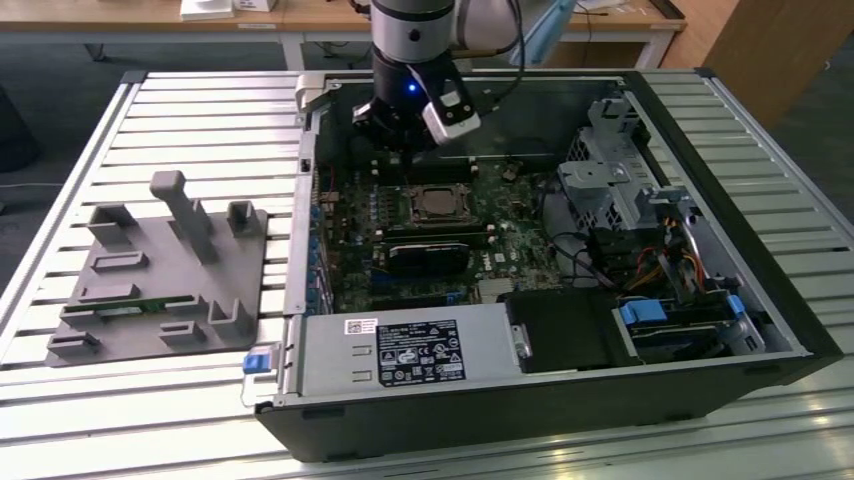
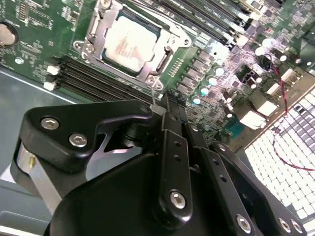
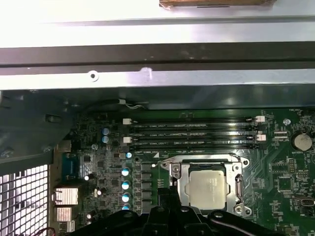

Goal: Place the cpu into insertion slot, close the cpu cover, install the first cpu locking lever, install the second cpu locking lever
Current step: 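Install the first cpu locking lever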

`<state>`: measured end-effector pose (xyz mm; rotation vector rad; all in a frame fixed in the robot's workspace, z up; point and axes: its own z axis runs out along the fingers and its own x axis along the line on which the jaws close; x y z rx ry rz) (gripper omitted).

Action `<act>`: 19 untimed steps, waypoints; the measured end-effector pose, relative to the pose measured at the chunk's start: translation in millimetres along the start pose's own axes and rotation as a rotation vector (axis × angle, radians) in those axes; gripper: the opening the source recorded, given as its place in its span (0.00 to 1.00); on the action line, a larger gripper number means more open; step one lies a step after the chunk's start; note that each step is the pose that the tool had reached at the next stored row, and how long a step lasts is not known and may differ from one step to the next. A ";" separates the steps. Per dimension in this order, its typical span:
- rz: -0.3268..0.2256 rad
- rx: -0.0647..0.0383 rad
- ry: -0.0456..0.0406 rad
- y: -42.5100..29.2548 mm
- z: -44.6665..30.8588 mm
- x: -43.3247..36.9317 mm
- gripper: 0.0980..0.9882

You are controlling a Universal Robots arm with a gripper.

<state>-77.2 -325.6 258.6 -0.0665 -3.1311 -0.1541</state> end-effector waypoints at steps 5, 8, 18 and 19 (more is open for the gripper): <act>0.000 0.000 -0.0004 -0.2 0.6 5.1 0.01; 0.000 0.000 -0.0015 0.3 1.4 10.2 0.01; 0.000 0.000 -0.0022 9.9 4.1 19.2 0.01; -0.001 0.000 -0.0023 11.3 4.4 19.6 0.01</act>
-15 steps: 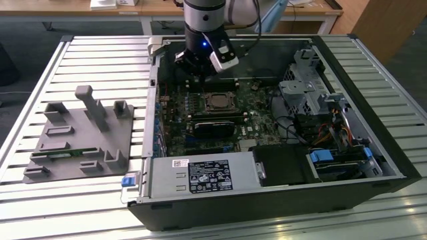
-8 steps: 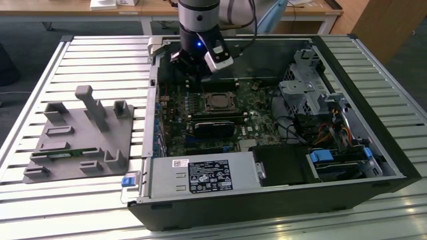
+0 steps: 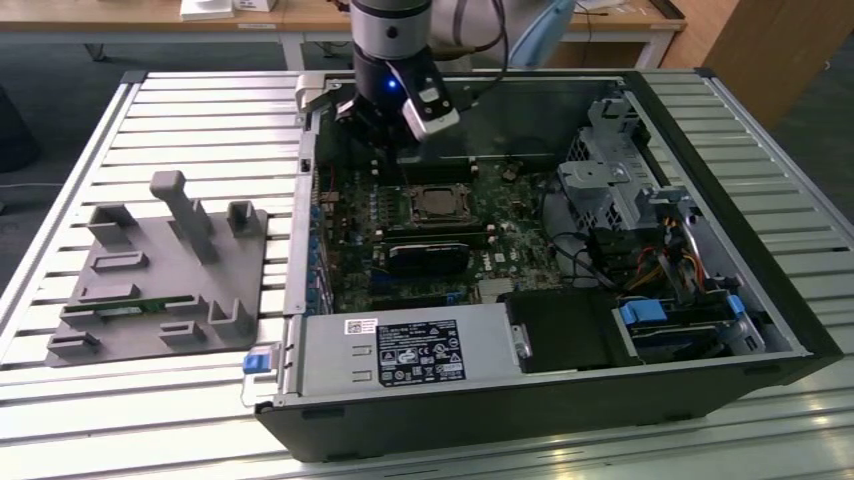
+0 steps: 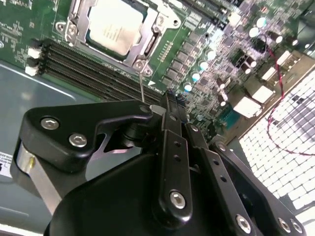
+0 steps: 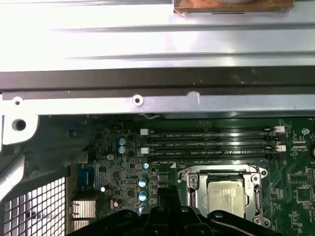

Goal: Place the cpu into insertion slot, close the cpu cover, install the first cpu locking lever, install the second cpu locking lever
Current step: 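Install the first cpu locking lever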

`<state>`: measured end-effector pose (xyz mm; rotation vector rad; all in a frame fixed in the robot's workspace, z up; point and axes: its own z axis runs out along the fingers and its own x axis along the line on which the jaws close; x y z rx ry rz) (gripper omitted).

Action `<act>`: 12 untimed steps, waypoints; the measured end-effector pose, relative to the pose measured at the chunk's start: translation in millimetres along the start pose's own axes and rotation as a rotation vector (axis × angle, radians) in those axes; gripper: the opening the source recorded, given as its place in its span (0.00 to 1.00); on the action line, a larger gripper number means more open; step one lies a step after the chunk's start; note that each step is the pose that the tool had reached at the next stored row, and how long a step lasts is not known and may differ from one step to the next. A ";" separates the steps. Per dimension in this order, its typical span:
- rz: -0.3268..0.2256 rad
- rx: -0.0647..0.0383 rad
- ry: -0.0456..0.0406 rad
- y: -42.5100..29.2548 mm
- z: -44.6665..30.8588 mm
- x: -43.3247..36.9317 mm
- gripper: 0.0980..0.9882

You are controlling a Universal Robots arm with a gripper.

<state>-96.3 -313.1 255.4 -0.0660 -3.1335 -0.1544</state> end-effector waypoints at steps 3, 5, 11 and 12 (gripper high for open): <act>0.000 0.000 0.0001 3.1 0.8 1.1 0.01; 0.000 0.000 0.0001 5.1 1.3 1.5 0.01; 0.000 0.000 0.0001 12.0 2.8 1.8 0.01; 0.000 0.000 0.0001 12.4 2.9 1.8 0.01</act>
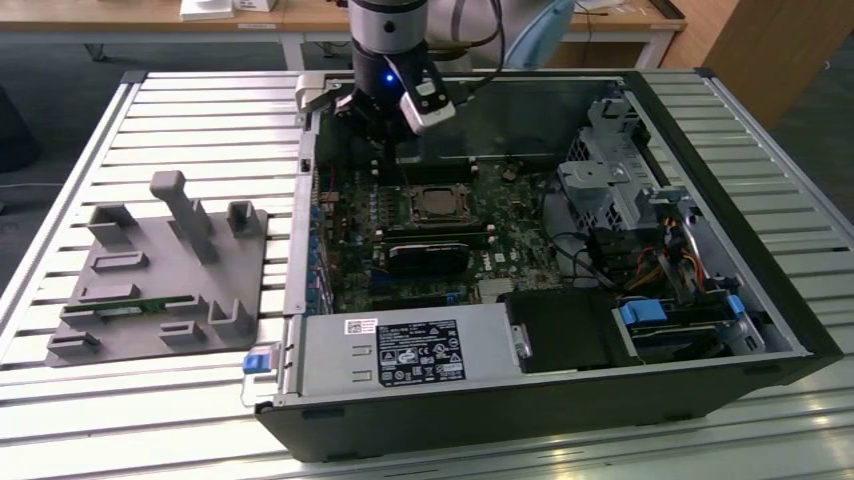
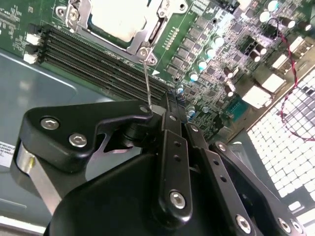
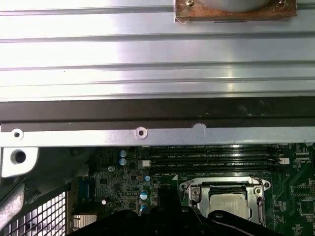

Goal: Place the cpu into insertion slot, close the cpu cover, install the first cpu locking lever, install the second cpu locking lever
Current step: 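Install the first cpu locking lever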

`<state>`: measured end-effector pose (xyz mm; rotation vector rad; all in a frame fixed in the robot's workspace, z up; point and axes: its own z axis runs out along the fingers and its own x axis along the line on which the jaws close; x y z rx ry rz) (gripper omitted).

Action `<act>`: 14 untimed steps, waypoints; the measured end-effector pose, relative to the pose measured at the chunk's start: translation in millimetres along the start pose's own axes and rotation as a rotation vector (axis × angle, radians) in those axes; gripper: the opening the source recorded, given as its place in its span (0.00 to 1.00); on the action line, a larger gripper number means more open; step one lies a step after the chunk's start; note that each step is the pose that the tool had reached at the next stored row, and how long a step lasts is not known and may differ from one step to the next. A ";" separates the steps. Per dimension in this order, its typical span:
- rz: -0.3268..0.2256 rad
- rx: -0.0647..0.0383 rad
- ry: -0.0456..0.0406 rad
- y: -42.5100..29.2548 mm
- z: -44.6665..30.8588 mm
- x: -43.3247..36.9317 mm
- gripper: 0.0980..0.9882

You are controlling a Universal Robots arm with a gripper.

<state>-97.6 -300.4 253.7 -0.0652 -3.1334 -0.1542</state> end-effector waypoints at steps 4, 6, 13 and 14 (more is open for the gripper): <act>0.000 0.000 0.0000 0.9 0.2 -3.6 0.01; 0.000 0.000 0.0002 1.2 0.1 -8.8 0.01; 0.000 0.000 0.0008 2.4 0.3 -28.6 0.01; 0.000 0.000 0.0007 2.4 0.3 -28.8 0.01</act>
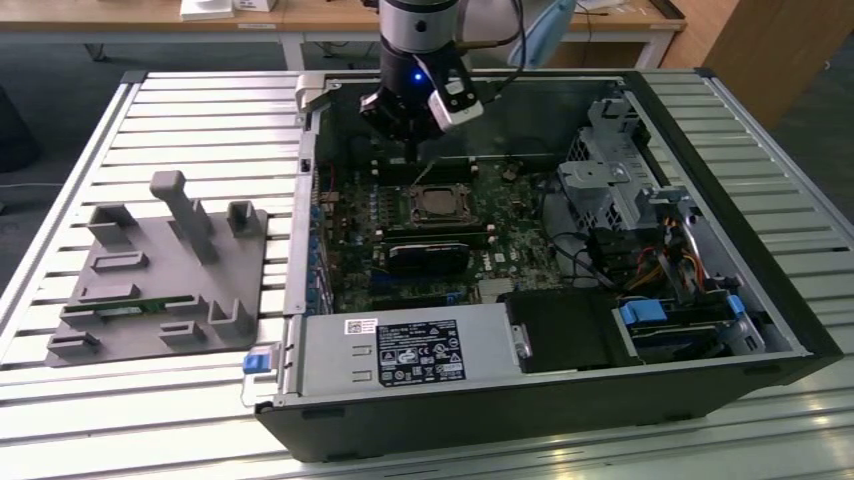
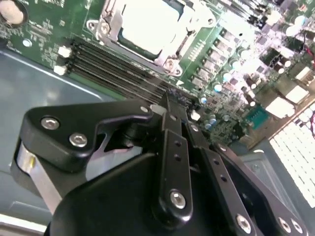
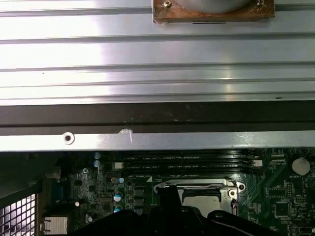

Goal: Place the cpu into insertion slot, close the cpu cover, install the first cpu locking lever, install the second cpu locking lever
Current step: 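Install the first cpu locking lever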

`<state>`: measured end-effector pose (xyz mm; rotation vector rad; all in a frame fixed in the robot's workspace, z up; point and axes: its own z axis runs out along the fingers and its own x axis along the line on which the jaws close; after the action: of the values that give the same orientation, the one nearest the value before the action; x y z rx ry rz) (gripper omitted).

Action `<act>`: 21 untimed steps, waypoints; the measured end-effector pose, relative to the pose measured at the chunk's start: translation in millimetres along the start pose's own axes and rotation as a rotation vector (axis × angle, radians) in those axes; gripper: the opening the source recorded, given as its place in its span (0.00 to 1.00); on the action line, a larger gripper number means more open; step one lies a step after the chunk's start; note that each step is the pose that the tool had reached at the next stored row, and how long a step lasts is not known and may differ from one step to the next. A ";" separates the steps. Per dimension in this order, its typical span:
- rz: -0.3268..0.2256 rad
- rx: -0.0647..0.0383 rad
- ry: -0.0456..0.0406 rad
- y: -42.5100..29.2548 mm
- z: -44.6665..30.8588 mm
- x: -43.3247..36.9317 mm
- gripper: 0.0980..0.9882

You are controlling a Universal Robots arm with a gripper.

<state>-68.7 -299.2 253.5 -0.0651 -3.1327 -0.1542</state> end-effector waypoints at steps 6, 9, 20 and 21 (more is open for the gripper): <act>0.000 -0.049 0.0020 -0.6 1.2 -0.1 0.01; -0.004 -0.050 0.0025 -0.9 2.8 -2.2 0.01; -0.030 -0.050 0.0045 -1.5 11.1 -8.6 0.01; -0.030 -0.050 0.0046 -1.5 11.4 -9.4 0.01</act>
<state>-59.3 -299.9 242.0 -0.0177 -3.1264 -0.2329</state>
